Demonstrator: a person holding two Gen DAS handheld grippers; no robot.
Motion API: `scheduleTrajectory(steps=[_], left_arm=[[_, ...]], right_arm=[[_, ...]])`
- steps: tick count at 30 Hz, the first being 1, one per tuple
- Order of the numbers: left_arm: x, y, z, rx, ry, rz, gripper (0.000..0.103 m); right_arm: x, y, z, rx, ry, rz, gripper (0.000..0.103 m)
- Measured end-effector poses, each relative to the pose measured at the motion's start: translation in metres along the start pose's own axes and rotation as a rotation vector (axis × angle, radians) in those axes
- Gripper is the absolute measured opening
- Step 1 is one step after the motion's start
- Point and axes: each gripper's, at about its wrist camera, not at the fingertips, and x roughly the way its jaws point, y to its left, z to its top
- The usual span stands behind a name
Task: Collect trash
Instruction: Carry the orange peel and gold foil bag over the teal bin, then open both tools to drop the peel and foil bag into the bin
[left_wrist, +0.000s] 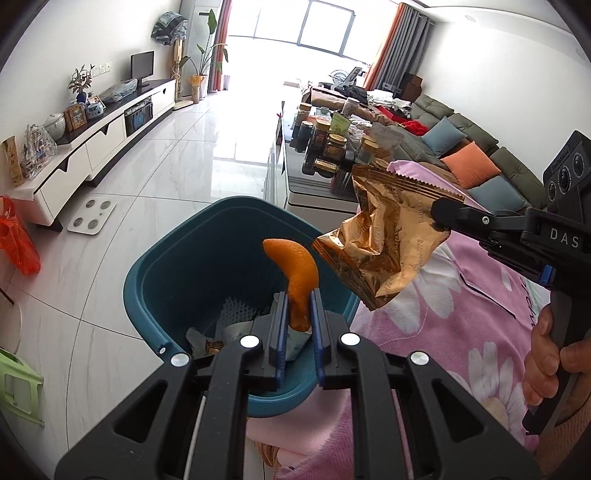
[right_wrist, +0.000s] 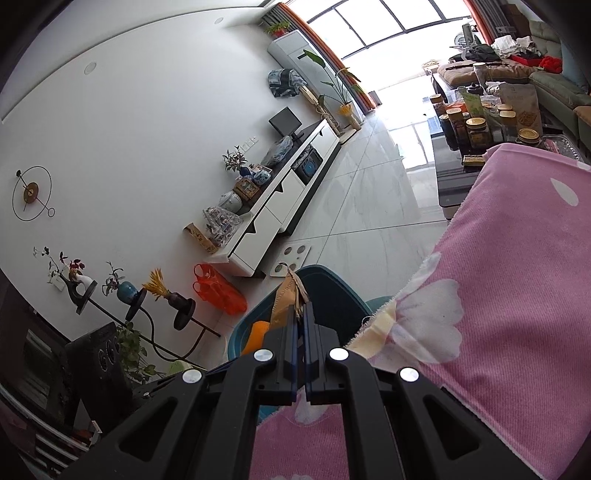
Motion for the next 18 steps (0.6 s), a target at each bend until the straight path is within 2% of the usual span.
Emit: scheduleTrajectory(steps=[11,18], left_arm=[[0.039,0.018,0.004,-0.037,0.064,0.031,0.013],[0.053,0.029,0.004,-0.060,0.067,0.029,0.015]], right_arm=[[0.044,0.005,-0.005,0.007,0.110,-0.035,0.004],[0.051,0.004,-0.006,0.010,0.138,-0.044,0.009]])
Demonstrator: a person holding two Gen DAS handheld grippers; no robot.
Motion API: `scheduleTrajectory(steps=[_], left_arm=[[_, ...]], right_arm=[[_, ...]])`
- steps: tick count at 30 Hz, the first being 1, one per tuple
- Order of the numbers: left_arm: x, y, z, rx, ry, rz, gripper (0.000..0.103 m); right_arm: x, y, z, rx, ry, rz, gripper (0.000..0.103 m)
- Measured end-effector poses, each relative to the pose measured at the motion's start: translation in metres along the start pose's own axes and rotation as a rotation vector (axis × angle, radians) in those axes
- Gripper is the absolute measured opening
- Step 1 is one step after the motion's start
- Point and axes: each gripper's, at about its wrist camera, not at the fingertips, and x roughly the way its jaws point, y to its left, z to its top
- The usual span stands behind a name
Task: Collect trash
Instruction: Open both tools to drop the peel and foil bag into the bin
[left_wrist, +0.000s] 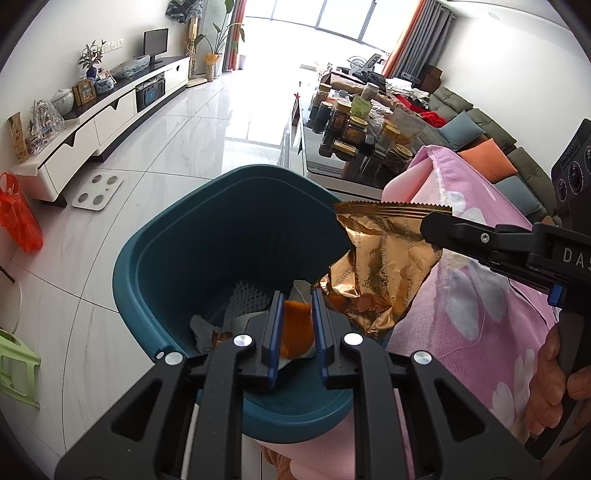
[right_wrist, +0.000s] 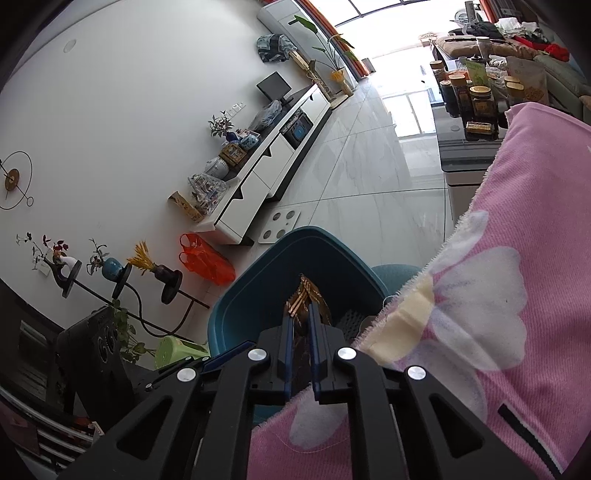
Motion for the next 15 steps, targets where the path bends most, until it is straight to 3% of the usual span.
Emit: scheduleTrajectory(steps=[8,13,15], left_arm=[[-0.012,-0.005,-0.002,-0.014,-0.048,0.010,0.021],[-0.035,-0.017,-0.003,0.024,-0.111,-0.010,0.031],[-0.048,-0.027,-0.006,0.054,-0.143,-0.024,0.036]], right_arm=[[-0.009,-0.007,0.001,0.018,-0.015,0.004,0.021],[-0.030,-0.005,-0.005,0.004,-0.043,0.021,0.023],[-0.045,-0.003,-0.010,-0.021,-0.063,0.023,0.029]])
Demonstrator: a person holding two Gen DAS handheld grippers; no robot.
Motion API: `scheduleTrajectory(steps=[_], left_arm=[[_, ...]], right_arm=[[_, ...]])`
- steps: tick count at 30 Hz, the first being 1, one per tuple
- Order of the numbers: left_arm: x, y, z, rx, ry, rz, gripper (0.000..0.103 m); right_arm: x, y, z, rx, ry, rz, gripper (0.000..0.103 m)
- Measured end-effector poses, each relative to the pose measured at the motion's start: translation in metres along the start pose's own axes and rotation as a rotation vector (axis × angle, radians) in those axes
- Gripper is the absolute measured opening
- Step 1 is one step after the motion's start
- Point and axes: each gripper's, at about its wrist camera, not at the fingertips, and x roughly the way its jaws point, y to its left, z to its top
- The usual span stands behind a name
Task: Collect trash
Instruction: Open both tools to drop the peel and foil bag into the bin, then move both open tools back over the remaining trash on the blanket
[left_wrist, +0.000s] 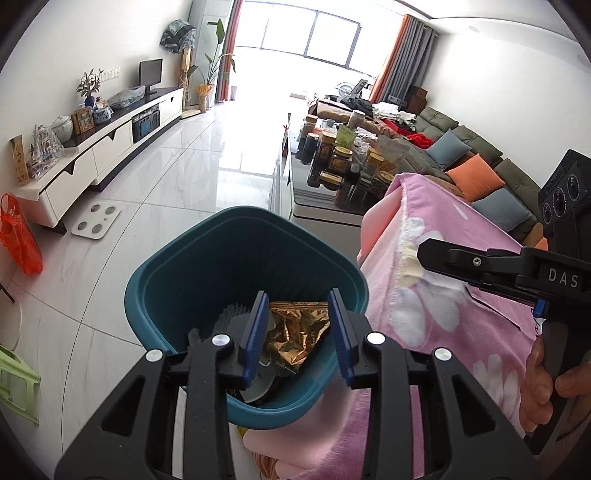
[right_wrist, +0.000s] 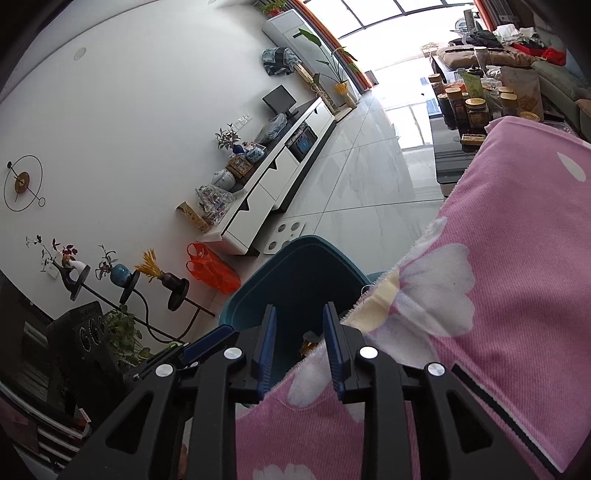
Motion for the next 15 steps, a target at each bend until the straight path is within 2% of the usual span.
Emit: scheduleTrajectory(steps=[4,8,15], left_arm=[[-0.022,-0.031,-0.004,0.068,-0.046,-0.071,0.042],[-0.036,-0.076,-0.015,0.150,-0.056,-0.163,0.044],[-0.042,-0.168,-0.043,0.296,0.000,-0.352,0.044]], right_arm=[[-0.039,0.001,-0.013,-0.048,-0.052,-0.014,0.034],[-0.084,-0.003,-0.030,-0.076,-0.111,-0.052,0.038],[-0.170,-0.029,-0.064,-0.064,-0.220,-0.167,0.042]])
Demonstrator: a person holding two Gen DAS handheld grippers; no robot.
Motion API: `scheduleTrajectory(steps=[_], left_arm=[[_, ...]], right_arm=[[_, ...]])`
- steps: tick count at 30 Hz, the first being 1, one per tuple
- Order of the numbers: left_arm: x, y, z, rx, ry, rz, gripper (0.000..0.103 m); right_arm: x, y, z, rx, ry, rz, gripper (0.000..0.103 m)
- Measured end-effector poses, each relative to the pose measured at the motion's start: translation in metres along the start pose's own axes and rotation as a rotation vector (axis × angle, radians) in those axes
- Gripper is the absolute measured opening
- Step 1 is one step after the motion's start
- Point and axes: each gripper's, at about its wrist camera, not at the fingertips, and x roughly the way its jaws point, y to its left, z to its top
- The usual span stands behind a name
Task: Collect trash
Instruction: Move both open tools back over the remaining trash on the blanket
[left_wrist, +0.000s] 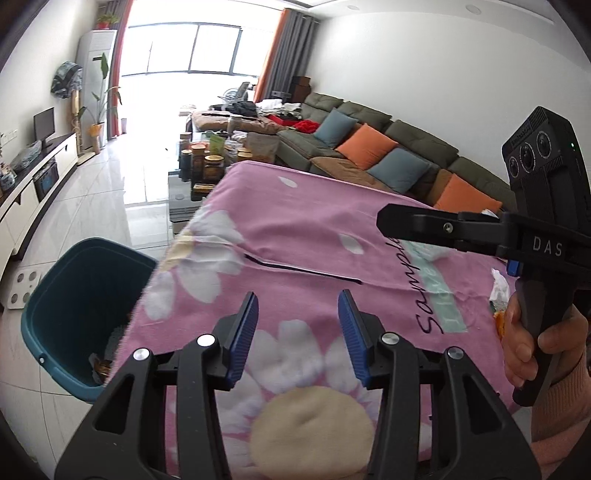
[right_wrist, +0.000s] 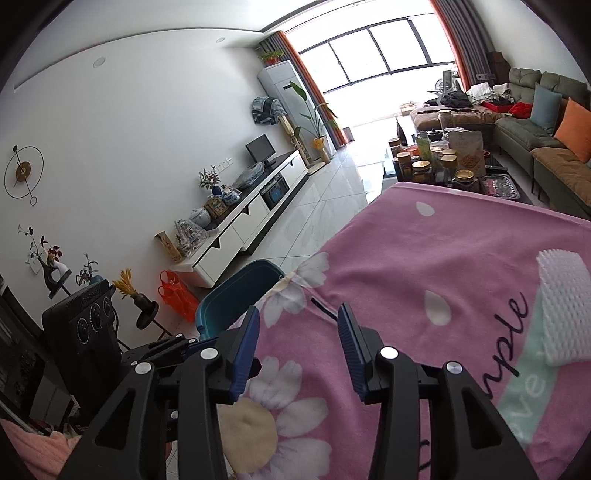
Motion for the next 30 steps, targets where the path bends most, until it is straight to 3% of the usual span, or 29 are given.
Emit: scheduleTrajectory(steps=[8,17,23,30], left_arm=[[0.033,-0.089,-0.019,0.122,0.086,-0.195,0.044],[0.057,-0.174,-0.040,0.240,0.195,-0.390,0.044],[0.074,-0.212,-0.047,0.284,0.255,-0.465,0.044],[0.105,-0.235,-0.049,0.263,0.337,-0.495,0.042]], right_arm=[[-0.092,-0.054,-0.032,0.091,-0.103,-0.189,0.042],[-0.158,-0.105,-0.063,0.206,-0.184,-0.355,0.042],[-0.184,-0.137,-0.087,0.270,-0.209,-0.410,0.042],[-0.194,-0.162,-0.108,0.334,-0.200,-0.443,0.042]])
